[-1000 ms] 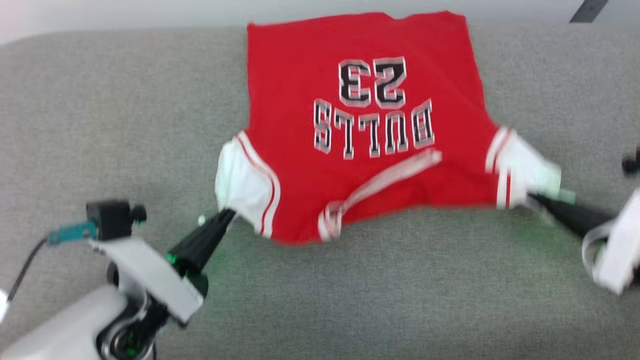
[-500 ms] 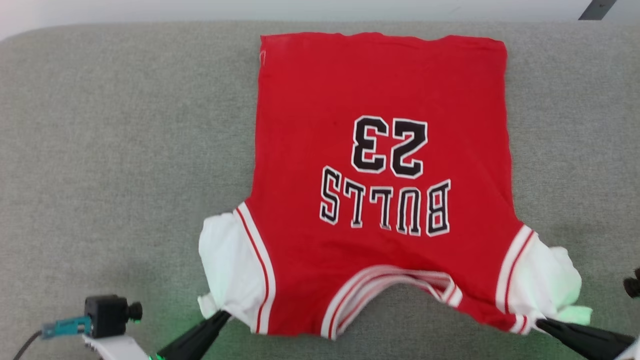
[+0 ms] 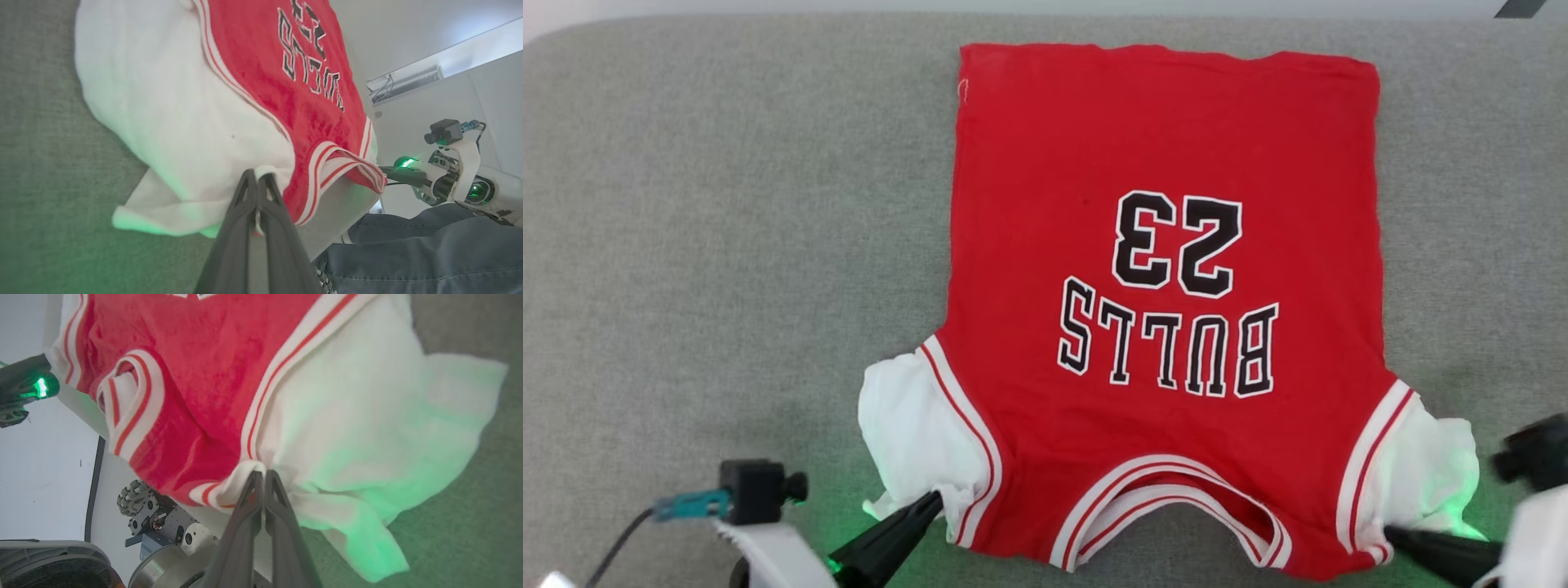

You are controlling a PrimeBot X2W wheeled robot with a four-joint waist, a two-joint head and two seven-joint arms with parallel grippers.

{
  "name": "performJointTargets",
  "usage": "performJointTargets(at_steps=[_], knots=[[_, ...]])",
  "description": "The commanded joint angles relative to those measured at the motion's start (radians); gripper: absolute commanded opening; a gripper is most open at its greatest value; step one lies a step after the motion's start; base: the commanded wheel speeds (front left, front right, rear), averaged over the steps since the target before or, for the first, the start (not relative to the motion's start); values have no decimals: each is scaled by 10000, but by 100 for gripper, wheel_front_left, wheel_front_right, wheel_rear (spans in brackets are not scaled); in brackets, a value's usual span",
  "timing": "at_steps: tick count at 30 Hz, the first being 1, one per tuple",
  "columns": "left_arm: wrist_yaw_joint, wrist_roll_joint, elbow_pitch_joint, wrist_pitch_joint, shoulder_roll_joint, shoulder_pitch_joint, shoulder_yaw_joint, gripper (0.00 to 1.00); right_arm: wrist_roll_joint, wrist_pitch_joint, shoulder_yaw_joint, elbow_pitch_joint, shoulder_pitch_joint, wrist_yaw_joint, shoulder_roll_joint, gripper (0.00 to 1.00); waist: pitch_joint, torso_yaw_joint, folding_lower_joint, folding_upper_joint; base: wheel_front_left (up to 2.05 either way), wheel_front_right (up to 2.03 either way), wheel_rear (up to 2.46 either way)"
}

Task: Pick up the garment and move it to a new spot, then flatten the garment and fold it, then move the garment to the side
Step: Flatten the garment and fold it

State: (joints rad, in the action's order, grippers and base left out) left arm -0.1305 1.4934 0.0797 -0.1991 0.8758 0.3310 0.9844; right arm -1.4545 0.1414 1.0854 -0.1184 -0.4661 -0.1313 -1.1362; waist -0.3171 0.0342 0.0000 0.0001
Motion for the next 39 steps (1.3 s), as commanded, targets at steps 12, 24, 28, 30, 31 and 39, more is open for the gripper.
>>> performJointTargets(at_steps=[12,24,28,30,31,39], knots=[[12,-926,-2453,381,-1383,800,686,0,2963,448,302,3464,-422,200,2883,0,-368,-55,0,-1,0,0,0],[22,-993,-2618,-43,-1306,462,701,0,3856,800,-1897,1059,54,22,1371,100,-285,388,0,-1,0,0,0],[11,-1016,-2297,-228,-1318,401,568,0,3140,1461,-3590,-784,317,14,1,100,-440,387,0,-1,0,0,0],[11,-1120,-2200,-254,-1375,496,553,0,2691,1760,-4560,-1140,150,14,-440,100,-609,318,0,-1,0,0,0],[11,-1189,-2168,-234,-1439,626,567,0,2521,1905,-5005,-1147,-57,14,-466,100,-716,256,0,-1,0,0,0],[-3,-1791,-1938,158,-2191,2013,691,0,3490,3828,-6962,2226,-3597,14,2130,100,-1816,-796,0,-1,0,0,0]])
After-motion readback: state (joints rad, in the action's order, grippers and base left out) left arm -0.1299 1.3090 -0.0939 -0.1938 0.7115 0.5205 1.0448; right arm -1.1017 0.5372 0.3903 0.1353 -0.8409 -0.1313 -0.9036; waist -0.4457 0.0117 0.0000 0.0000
